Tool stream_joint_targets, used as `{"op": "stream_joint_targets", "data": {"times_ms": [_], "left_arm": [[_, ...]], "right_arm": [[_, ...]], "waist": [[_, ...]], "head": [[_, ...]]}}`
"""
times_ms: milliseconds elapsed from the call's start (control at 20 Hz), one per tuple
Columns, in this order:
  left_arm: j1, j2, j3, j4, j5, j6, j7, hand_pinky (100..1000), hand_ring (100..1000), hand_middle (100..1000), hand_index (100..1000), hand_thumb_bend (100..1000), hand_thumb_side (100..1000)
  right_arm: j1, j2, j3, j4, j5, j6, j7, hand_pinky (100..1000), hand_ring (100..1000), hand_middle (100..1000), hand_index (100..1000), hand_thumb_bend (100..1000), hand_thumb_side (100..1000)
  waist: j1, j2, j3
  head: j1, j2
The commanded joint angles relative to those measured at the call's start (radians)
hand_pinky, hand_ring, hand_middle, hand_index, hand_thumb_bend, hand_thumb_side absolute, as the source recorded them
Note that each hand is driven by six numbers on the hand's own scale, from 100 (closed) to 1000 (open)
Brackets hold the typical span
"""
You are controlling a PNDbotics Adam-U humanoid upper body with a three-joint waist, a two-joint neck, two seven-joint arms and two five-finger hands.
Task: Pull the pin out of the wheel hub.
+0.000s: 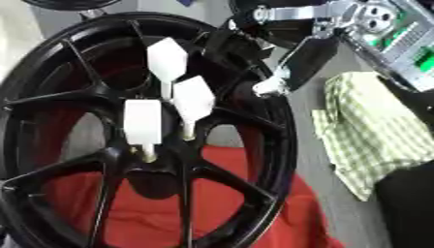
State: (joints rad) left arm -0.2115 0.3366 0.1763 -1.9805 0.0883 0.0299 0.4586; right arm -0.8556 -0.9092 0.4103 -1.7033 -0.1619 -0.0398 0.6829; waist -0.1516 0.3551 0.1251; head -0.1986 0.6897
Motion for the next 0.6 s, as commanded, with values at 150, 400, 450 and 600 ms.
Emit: {"op": "stream_joint_targets", "data": {"times_ms": [150,400,450,600], "left_arm": [[-0.010,0.026,0.001,-0.019,0.006,0.000,-0.003,777,572,650,665,100,788],[-0.015,0.026,0.001,-0.019,0.007,-0.001,-0.002,778,571,645,665,100,788],[-0.017,0.026,0.001,-0.019,0.007,-0.001,-0.002,778,571,644,665,100,788],[-0.021,0.026,0.001,-0.019,0.007,-0.002,-0.003,778,571,644,665,100,789]], "right_arm": [[-0.030,0.005,0.000,0.021,0.020,0.007,0.002,880,873,752,852,366,301],[-0.037,0.020,0.005,0.041,0.019,0.011,0.014,878,870,748,839,360,306],[-0.037,0.021,0.005,0.044,0.018,0.012,0.016,878,869,747,835,359,307],[-0.038,0.024,0.005,0.047,0.015,0.014,0.020,879,869,746,831,356,309]], "waist": [[0.008,-0.018,0.003],[0.008,-0.011,0.007],[0.007,-0.010,0.008],[0.005,-0.004,0.011]], "head": [[-0.015,0.006],[-0.020,0.002],[-0.021,0.002],[-0.021,0.001]]}}
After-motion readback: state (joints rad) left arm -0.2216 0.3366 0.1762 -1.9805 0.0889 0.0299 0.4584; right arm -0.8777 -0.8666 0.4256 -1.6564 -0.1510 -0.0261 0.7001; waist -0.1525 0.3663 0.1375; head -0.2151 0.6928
